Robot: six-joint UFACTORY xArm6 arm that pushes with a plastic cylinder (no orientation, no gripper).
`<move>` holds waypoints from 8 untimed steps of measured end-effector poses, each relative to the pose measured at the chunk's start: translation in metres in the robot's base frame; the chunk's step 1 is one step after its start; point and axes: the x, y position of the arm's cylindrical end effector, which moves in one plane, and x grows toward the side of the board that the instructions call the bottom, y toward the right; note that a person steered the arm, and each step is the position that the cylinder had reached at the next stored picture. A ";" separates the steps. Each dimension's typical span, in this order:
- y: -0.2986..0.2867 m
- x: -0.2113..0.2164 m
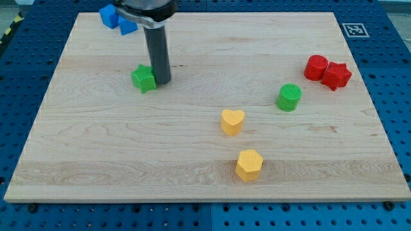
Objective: Slide the green circle to the center
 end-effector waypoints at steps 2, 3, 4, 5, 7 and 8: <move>-0.049 0.000; -0.025 0.000; 0.050 -0.002; 0.124 -0.002; 0.243 0.005; 0.252 0.015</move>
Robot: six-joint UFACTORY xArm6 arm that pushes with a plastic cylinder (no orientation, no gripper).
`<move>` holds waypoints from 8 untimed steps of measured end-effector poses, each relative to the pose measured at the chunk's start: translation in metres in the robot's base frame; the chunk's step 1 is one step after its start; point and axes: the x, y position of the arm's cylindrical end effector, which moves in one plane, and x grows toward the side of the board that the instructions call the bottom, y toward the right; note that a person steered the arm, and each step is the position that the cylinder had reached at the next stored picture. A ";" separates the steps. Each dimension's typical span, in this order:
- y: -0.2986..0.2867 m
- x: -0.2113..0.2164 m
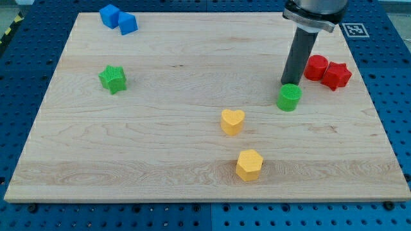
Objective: Slide the green circle to the center
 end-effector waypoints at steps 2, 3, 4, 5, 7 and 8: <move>0.030 0.028; 0.042 0.040; 0.038 0.039; 0.021 0.039; -0.026 0.039; -0.058 0.039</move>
